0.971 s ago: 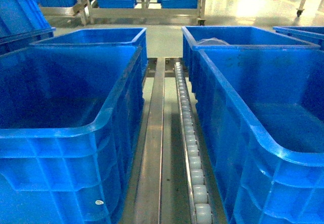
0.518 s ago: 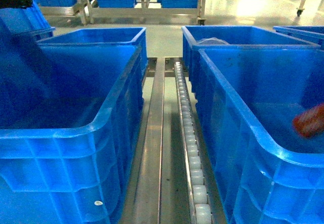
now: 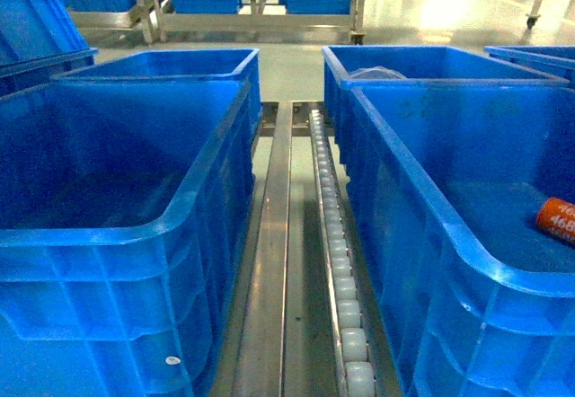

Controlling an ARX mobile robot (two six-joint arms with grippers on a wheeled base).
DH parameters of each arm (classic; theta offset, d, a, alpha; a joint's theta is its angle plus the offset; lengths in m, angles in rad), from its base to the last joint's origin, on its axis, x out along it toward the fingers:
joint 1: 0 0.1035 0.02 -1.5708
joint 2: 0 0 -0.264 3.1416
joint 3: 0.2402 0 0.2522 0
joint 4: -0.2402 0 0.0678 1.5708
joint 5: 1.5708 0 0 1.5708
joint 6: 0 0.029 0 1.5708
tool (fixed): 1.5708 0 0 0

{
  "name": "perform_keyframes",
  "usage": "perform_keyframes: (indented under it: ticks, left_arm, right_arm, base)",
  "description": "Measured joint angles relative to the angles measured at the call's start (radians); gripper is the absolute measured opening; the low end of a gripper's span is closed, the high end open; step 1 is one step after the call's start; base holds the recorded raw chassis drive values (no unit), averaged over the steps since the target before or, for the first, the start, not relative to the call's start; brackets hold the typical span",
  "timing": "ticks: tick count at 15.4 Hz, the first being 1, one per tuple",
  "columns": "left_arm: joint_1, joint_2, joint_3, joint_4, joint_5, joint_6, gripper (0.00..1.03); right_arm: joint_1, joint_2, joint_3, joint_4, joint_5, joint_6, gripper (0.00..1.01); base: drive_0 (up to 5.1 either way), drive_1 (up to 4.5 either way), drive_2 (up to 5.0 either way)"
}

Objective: Sort blue parts and orange caps into right shelf containers

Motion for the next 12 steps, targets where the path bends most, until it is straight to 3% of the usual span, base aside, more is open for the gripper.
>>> perform_keyframes:
  ticks: [1,3,8,9,12]
  left_arm:
    - [0.000,-0.043,-0.027,-0.016,0.000,0.000,0.02]
    - [0.002,-0.130,-0.079,-0.061,0.000,0.000,0.02]
    - [0.002,-0.240,-0.119,-0.124,0.000,0.000,0.02]
    - [0.002,-0.244,-0.156,-0.058,0.000,0.000,0.02]
    - [0.002,-0.621,-0.193,-0.413,-0.001,0.000,0.02]
  right_arm:
    - [0.000,-0.012,-0.033,0.013,0.000,0.000,0.03]
    - [0.000,-0.112,-0.084,-0.068,0.000,0.000,0.03]
    - [0.000,-0.248,-0.101,-0.164,-0.001,0.000,0.03]
    - [0.000,-0.304,-0.117,-0.214,0.000,0.000,0.03]
    - [0.000,-0.695,-0.132,-0.562,0.000,0.000,0.03]
  base:
    - [0.0,0.00,0.0]
    - [0.0,0.00,0.0]
    - [0.0,0.00,0.0]
    - [0.0,0.00,0.0]
    - [0.0,0.00,0.0]
